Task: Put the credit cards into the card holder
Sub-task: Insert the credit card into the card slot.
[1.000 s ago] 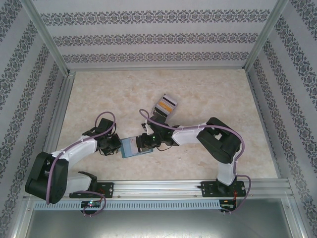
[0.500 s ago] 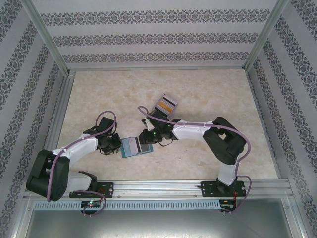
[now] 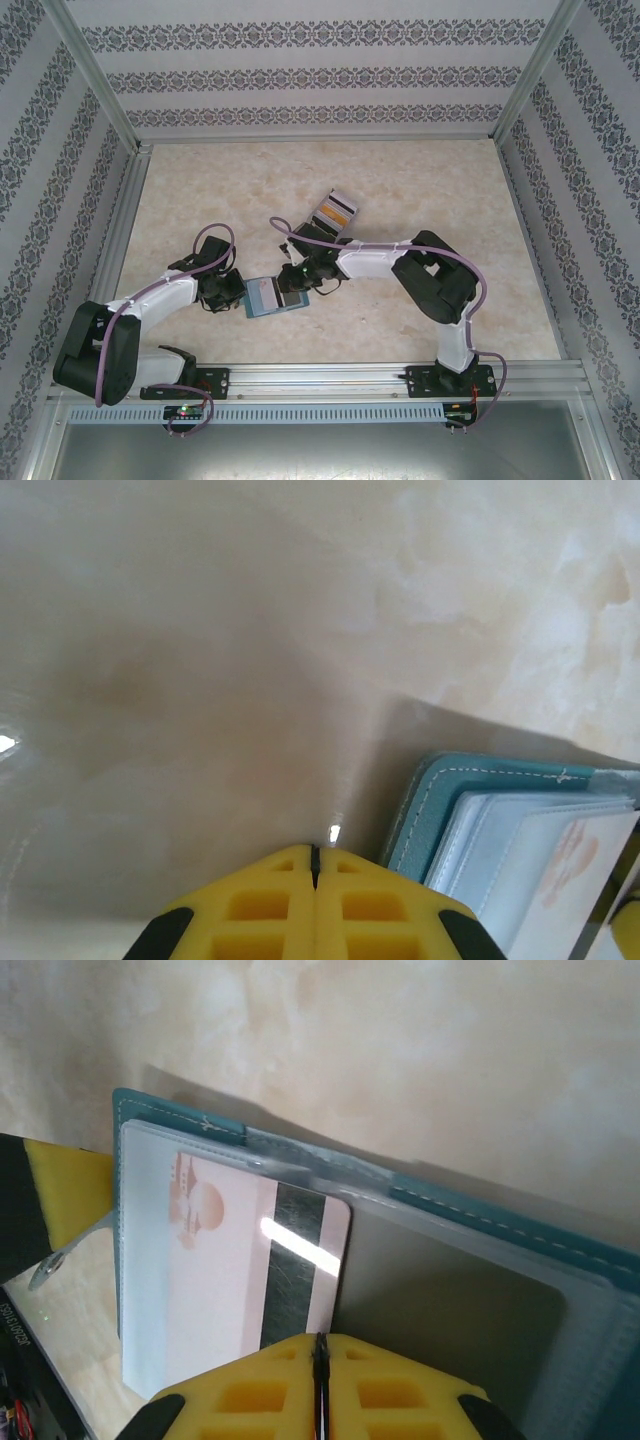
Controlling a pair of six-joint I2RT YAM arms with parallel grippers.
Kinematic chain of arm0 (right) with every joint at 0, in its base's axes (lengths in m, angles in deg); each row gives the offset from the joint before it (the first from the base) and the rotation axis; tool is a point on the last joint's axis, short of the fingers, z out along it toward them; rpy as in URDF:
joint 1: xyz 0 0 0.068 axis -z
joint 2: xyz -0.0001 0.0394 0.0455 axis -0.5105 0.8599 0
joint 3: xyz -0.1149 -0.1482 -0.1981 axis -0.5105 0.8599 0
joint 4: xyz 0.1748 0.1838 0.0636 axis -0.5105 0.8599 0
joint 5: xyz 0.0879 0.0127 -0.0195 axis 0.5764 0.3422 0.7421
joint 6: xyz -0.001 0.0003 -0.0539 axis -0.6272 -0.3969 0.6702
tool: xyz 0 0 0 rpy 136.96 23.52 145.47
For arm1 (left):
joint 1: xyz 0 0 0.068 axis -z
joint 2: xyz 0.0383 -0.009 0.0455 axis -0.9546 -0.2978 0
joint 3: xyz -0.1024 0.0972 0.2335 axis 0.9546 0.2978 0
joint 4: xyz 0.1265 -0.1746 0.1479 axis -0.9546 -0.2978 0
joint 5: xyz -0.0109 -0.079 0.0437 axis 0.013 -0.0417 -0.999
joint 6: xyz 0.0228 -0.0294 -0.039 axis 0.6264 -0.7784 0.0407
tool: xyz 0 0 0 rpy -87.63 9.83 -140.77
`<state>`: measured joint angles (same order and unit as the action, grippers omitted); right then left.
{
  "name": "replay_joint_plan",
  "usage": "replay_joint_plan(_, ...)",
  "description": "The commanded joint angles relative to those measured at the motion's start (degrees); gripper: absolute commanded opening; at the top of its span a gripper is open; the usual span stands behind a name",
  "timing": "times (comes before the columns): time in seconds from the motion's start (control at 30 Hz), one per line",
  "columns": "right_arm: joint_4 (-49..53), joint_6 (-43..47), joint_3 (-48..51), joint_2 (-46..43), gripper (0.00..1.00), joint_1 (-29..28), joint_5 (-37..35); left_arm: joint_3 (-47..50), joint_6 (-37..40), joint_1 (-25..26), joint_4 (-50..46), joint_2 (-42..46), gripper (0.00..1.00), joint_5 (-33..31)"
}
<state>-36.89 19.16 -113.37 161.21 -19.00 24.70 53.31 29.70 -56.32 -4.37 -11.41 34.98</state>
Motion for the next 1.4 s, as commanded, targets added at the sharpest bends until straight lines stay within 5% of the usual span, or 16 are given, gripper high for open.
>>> replay_joint_plan(0.0, 1.75, 1.18, -2.16, 1.93, 0.13, -1.42, 0.24, 1.41, -0.9, -0.04, 5.91, -2.47, 0.0, 4.08)
replay_joint_plan(0.6, 0.95, 1.23, -4.46, 0.7, 0.13, -2.77, 1.92, 1.6, -0.92, -0.02, 4.06, -1.12, 0.0, 2.39)
replay_joint_plan(0.7, 1.16, 1.95, -2.8, -1.57, 0.14, -2.56, 0.72, 0.41, -0.54, -0.07, 1.88, 0.03, 0.04, 1.06)
replay_joint_plan(0.9, 0.45, 2.57, 1.39, -5.15, 0.14, -1.54, -0.07, -1.62, -0.32, -0.09, -0.87, 1.38, 0.28, -0.61)
replay_joint_plan(1.37, -0.2, 3.55, 7.44, -11.24, 0.16, -1.09, -1.59, -10.14, 4.16, -0.16, -8.99, 2.87, 0.33, -7.35)
